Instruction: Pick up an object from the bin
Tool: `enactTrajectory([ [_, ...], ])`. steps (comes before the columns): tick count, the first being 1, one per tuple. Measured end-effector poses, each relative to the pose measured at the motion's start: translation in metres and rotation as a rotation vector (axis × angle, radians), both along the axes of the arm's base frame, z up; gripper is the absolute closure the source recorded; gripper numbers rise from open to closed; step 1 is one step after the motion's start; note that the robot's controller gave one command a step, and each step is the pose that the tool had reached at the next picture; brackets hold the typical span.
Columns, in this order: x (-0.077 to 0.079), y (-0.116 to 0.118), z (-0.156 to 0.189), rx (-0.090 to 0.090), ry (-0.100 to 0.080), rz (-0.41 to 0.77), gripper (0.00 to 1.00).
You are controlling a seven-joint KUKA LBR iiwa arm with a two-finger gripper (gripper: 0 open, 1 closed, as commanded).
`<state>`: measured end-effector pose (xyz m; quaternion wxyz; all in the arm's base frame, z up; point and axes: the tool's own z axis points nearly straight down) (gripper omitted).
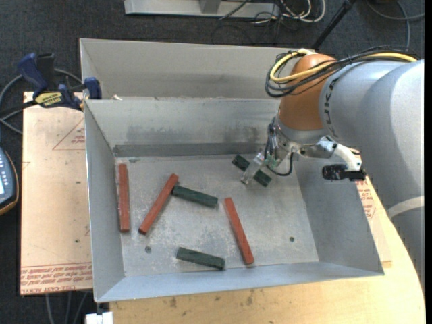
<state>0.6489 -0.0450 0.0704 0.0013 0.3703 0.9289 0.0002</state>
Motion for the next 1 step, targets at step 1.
enactTrajectory([
  [1,0.0018,0.0001,0.0529,0.000,-0.005,0.003,1.00],
])
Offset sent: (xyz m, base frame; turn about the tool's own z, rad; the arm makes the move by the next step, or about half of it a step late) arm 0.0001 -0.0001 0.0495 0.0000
